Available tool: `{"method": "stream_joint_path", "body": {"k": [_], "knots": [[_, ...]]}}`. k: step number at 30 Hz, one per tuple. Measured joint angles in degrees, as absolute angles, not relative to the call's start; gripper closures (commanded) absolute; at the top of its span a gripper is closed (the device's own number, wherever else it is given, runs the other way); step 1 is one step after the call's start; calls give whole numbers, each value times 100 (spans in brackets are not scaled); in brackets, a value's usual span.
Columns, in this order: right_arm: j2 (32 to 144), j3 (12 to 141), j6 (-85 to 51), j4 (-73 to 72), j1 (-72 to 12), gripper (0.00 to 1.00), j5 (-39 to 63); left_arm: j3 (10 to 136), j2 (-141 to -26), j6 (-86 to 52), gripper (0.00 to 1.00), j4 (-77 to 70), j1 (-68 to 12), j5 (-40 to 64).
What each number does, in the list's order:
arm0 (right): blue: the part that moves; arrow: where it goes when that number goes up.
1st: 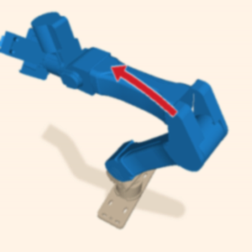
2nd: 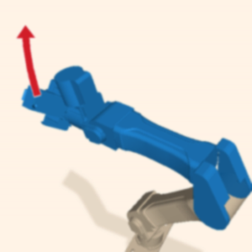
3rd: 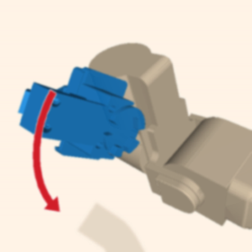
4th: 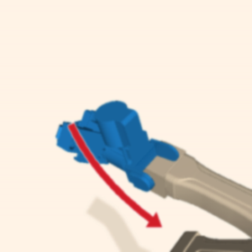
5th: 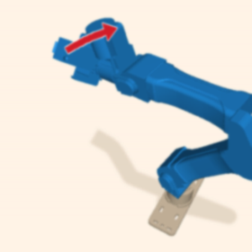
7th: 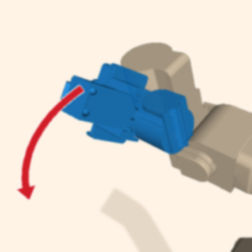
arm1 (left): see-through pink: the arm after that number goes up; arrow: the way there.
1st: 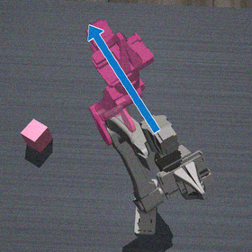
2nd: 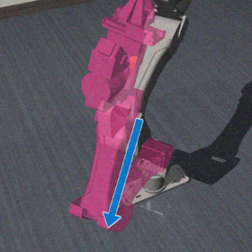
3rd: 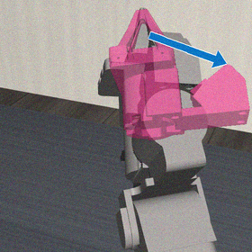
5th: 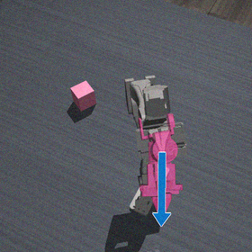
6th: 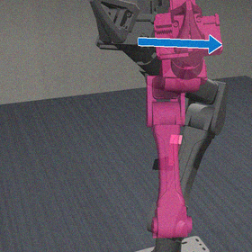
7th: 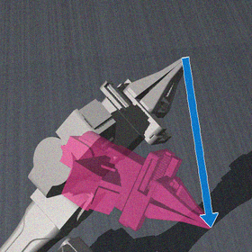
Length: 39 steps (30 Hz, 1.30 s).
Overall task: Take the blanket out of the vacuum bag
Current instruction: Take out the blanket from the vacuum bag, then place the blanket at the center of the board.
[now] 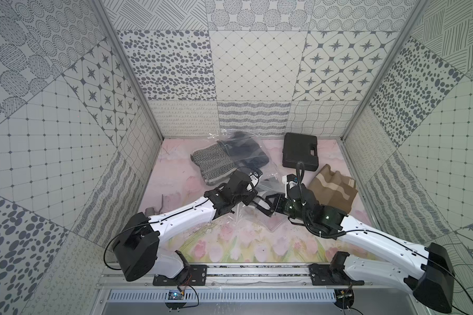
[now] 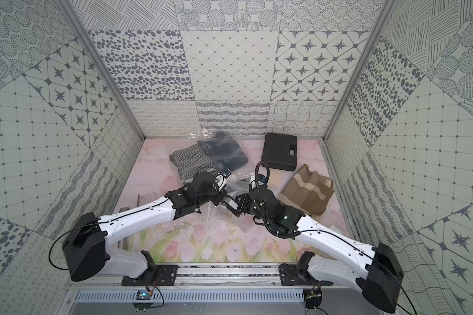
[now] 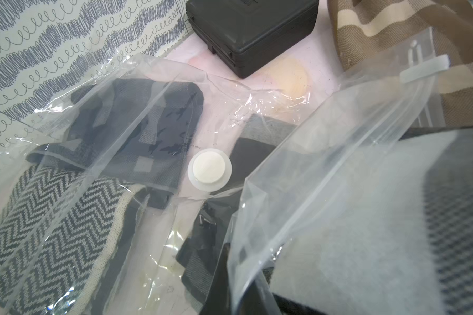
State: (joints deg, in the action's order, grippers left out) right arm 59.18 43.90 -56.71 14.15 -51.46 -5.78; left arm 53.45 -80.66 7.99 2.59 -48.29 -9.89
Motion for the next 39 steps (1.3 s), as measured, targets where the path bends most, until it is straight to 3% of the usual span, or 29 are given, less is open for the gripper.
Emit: {"method": "stream_joint_path", "body": {"k": [12,27,39], "knots": [[5135,5175,-5315,2383,-5076,100,-1153,5533,-8162,814,100,283,-4840,-1044],[4222,6425,-4123,3304,-3479,100,-1240,5537,-8160,816,100,283,-4864,-1076],[4088,7618,-2875,4084,-3175,100,-2128,5583,-8335,812,100,283,-4864,-1100]]}}
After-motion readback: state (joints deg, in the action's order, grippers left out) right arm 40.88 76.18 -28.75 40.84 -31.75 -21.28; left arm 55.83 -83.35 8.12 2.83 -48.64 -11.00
